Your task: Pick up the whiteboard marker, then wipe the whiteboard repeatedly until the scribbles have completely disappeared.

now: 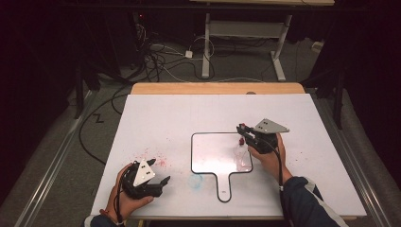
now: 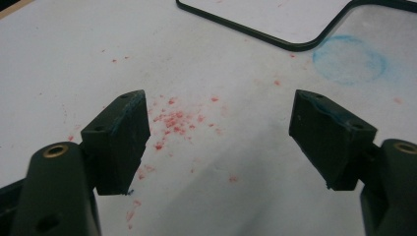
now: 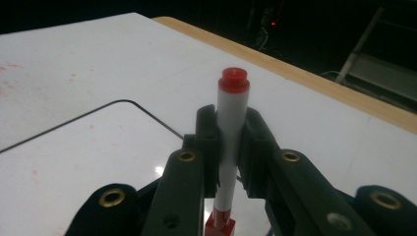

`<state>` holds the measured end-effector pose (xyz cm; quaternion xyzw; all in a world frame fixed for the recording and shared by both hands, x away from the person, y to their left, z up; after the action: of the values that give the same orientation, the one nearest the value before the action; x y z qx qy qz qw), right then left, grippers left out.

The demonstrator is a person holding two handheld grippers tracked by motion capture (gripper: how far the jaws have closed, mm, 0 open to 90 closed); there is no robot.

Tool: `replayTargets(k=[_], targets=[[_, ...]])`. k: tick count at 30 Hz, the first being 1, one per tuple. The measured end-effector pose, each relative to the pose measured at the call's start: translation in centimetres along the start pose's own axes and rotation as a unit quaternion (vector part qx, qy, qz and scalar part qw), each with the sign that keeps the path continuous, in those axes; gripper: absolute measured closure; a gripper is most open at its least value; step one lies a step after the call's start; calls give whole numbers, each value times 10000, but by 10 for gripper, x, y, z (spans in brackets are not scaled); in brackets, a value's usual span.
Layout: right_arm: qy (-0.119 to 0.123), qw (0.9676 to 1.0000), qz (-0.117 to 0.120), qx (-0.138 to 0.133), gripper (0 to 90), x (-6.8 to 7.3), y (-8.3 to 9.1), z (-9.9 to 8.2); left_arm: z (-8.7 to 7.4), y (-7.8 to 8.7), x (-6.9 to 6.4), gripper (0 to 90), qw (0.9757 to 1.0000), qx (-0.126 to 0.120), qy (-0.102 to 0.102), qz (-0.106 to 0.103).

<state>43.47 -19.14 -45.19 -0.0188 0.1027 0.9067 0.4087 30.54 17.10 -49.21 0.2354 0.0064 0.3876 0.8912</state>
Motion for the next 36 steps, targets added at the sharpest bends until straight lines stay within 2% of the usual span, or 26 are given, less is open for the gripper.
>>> replayTargets(k=[3, 6, 8, 11, 12, 14, 15, 16, 19, 20, 25, 26, 27, 28, 29, 30, 32, 33, 35, 36], targets=[[-19, 9999, 138, 8, 814, 6, 1, 1, 0, 0, 0, 222, 10000, 21, 8, -11], [-76, 9992, 393, 20, 814, 17, 6, 1, 0, -1, 0, 221, 10000, 29, 16, -38], [-46, 9989, 462, 20, 814, 20, 7, 1, -1, -1, -1, 221, 10000, 43, 7, -57], [124, 9983, 566, 28, 814, 25, 8, 2, -2, 0, -1, 221, 10000, 84, 4, -47], [130, 9984, 552, 22, 814, 23, 7, 2, -1, 0, -2, 220, 10000, 75, 1, -46], [147, 9995, 292, 3, 814, 11, 3, 1, -1, 0, -2, 221, 10000, 67, -5, -41], [147, 9995, 292, 3, 814, 11, 3, 1, -1, 0, -2, 221, 10000, 74, -14, -43], [273, 9996, 49, 2, 815, 3, 1, 0, 0, -1, -2, 220, 10000, 75, -18, -54], [143, 9999, -61, -53, 815, -6, 1, -2, 0, -3, -2, 220, 9999, 105, -53, -71], [235, 9996, -140, -8, 815, -9, 2, -2, 0, -3, -3, 220, 9999, 97, -59, -84], [87, 9999, 78, -2, 815, -2, 5, -1, -1, -2, -3, 220, 9999, 101, -57, -101], [59, 9998, 175, -13, 815, 2, 5, -1, 0, -2, -3, 221, 9999, 95, -57, -99], [43, 9992, 393, -11, 814, 11, 5, 0, 0, -2, -3, 221, 9999, 92, -72, -106], [43, 9992, 393, -11, 814, 11, 5, 0, 1, -2, -4, 221, 9999, 89, -81, -117], [64, 9984, 555, 6, 814, 21, 6, 2, 1, -2, -5, 220, 9998, 86, -89, -124], [64, 9984, 555, 6, 814, 21, 6, 2, 1, -2, -5, 220, 9998, 85, -103, -133], [358, 9979, 542, 64, 814, 27, 6, 3, 2, -2, -6, 221, 9998, 99, -126, -144], [358, 9979, 542, 64, 814, 27, 6, 3, 2, -3, -6, 221, 9998, 104, -128, -143], [343, 9988, 358, 51, 814, 20, 5, 2, 2, -2, -6, 220, 9998, 99, -110, -156], [438, 9988, 203, 74, 815, 16, 5, 2, 1, -2, -6, 220, 9998, 103, -113, -159]])
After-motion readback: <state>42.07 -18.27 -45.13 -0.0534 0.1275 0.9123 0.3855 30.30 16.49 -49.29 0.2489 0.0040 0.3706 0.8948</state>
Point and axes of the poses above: each handheld gripper's, and its own axes: y roughly backward along the jaws, z roughly out of its top, x roughly to its left, the point moved 3 cm from there along -y, roughly forward along the jaws, and after that the axes turned 13 degrees about -x, right-handed, at the moved point
